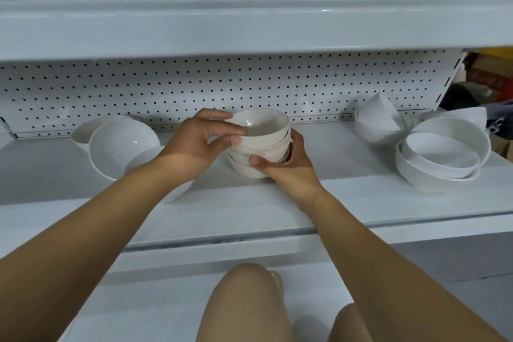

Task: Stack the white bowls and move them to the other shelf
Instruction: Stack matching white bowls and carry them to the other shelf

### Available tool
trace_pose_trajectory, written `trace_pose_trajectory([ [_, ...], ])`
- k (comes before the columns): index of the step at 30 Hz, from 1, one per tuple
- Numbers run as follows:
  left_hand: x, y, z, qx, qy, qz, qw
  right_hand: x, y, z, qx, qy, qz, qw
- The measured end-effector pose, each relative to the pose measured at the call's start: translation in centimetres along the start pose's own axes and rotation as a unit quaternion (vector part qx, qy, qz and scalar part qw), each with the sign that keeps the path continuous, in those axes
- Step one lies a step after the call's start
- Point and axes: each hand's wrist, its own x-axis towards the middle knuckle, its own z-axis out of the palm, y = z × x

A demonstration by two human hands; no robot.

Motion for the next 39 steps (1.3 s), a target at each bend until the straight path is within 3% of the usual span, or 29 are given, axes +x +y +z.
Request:
trace_pose_trajectory([
  [5, -0.4, 0.5, 0.3, -0.009, 0.013, -0.009, 1.000, -0.1, 0.1, 0.0, -0.002, -0.001, 0.015, 1.000],
  [9, -0.3, 0.4, 0.3, 0.075, 0.029, 0.117, 0.990, -0.1, 0.1, -0.1, -0.003, 0.003, 0.012, 1.000],
  [12, -0.4, -0.1, 0.3, 0.101, 0.042, 0.153, 0.982, -0.1, 0.0, -0.1, -0.004, 0.003, 0.013, 1.000],
  [14, -0.3, -0.1, 0.4, 0.066, 0.027, 0.118, 0.990, -0.2, -0.1, -0.1, -0.002, -0.001, 0.014, 1.000],
  [16, -0.6, 0.7, 0.3, -0.019, 0.005, 0.019, 1.000, -0.2, 0.1, -0.1, 0.002, -0.004, 0.018, 1.000],
  [20, -0.3, 1.3, 0.5, -0.144, -0.030, -0.153, 0.977, -0.1, 0.2, -0.4, 0.005, -0.018, 0.019, 1.000],
  [23, 0.2, 1.0, 0.7, -0.155, -0.075, -0.171, 0.970, 0.0, 0.0, -0.5, 0.013, -0.016, 0.018, 1.000],
  [26, 0.2, 0.5, 0.5, -0.244, -0.104, -0.182, 0.947, 0.0, -0.1, -0.5, 0.004, -0.010, 0.014, 1.000],
  [39, -2.3, 3.1, -0.1, -0.280, -0.070, -0.174, 0.941, -4.7, -2.9, -1.2, -0.023, 0.006, 0.021, 1.000],
])
